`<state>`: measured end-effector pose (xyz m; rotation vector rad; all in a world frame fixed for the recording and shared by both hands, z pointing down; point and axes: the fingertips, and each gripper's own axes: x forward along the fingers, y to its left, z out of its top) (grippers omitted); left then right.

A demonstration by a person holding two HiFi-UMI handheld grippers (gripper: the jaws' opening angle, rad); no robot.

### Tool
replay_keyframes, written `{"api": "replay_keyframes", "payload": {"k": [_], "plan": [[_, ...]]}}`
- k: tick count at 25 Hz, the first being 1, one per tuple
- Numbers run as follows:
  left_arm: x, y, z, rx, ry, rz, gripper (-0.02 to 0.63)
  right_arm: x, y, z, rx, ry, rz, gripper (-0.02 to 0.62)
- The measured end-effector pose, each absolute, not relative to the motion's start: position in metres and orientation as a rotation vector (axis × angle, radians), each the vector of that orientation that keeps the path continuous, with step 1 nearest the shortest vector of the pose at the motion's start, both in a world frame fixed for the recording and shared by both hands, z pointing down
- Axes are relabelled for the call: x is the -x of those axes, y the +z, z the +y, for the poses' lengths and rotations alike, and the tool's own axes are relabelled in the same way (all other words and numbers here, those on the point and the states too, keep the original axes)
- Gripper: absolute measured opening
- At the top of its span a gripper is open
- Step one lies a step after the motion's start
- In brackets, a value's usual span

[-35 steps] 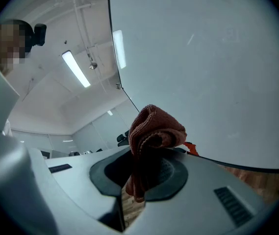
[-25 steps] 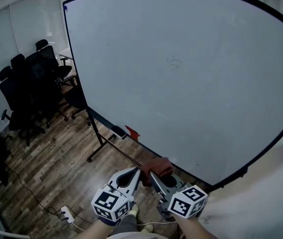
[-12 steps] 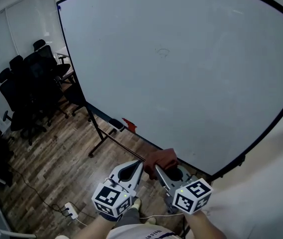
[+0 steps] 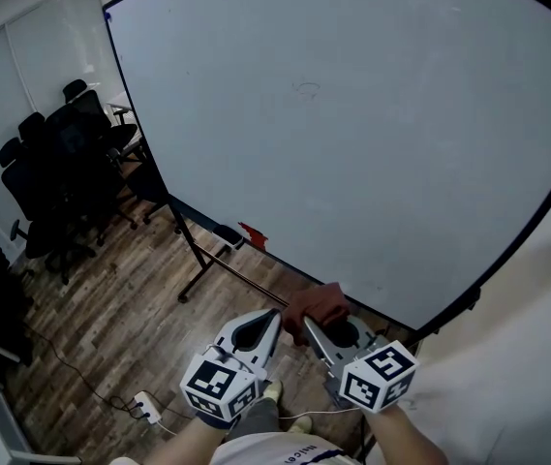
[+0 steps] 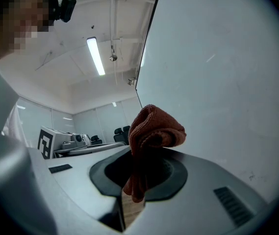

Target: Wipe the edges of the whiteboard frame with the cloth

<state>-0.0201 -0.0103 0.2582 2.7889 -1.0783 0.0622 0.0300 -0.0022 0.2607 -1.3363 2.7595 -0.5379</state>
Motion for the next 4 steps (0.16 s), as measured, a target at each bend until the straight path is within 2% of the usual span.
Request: {"api": "replay_keyframes", "payload": {"k": [4], "plan": [[0.0205, 0.2593, -0.0071, -2.787, 0.064, -1.079, 0.009, -0.0289, 0.2611, 0.0021, 1.33, -0.535, 2.764, 0.054]]}}
